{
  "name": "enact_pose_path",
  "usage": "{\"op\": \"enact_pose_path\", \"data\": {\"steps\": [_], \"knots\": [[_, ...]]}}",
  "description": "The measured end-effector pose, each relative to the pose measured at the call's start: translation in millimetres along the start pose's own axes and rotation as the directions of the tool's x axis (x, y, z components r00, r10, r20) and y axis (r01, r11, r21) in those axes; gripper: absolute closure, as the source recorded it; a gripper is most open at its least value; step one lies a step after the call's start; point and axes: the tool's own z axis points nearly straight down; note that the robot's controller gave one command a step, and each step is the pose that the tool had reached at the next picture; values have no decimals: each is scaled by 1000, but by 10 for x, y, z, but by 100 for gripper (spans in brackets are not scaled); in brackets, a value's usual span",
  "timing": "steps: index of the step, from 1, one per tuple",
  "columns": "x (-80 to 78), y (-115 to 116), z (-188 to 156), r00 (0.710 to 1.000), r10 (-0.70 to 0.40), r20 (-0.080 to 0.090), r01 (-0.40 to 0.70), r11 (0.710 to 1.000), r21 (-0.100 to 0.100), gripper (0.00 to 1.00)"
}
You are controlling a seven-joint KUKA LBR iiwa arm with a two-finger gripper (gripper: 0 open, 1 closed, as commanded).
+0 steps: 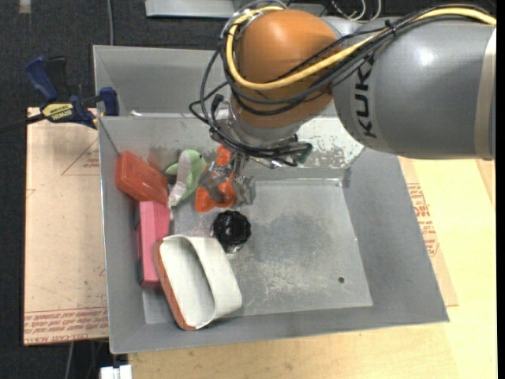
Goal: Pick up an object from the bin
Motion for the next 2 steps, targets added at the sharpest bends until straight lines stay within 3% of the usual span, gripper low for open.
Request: {"op": "enact_pose_path", "data": {"steps": [1,2], "knots": [[-16,23,-1,999,36,-5,-36,999,-9,100],[-137,-201,513,990,-141,3,141,990,0,100]]}}
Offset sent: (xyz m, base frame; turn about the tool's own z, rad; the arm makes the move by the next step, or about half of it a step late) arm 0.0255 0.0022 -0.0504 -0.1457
